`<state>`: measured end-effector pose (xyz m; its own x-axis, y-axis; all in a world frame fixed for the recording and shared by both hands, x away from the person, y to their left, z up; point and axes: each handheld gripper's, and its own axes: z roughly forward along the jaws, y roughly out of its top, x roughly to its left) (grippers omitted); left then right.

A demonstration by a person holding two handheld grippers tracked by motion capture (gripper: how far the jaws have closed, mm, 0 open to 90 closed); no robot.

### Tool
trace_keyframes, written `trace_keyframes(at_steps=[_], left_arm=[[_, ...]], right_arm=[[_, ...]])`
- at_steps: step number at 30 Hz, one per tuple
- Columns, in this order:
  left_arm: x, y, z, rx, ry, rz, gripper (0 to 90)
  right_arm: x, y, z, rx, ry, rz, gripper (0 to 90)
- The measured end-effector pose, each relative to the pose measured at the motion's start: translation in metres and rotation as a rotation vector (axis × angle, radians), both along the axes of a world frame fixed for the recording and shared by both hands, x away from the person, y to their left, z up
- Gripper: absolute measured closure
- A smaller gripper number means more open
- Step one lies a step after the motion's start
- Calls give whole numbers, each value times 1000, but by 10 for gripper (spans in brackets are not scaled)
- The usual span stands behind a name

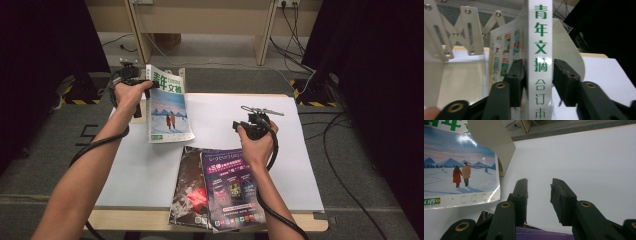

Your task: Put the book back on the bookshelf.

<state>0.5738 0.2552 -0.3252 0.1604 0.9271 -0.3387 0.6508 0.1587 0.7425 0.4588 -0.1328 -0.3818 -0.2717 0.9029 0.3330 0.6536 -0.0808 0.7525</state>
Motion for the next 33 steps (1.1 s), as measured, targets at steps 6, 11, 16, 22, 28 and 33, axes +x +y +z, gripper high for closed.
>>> trace_keyframes(at_steps=[6, 11, 16, 22, 28, 33], left_arm=[[2, -5, -3, 71, 41, 28, 716], [1, -6, -5, 87, 38, 10, 726], [-7, -4, 3, 38, -2, -13, 730], [-23, -7, 30, 27, -105, -55, 732], [-31, -19, 47, 6, -250, -27, 733], [-25, -33, 43, 11, -347, -5, 732]], right_arm=[[0, 2, -4, 9, 14, 2, 658], [0, 0, -5, 10, 18, 1, 658], [-1, -5, -6, 11, 25, -8, 658], [-3, -11, -4, 2, 16, -14, 660], [-6, -13, -1, -2, 3, -21, 663], [-6, -14, -4, -7, 1, -14, 665]])
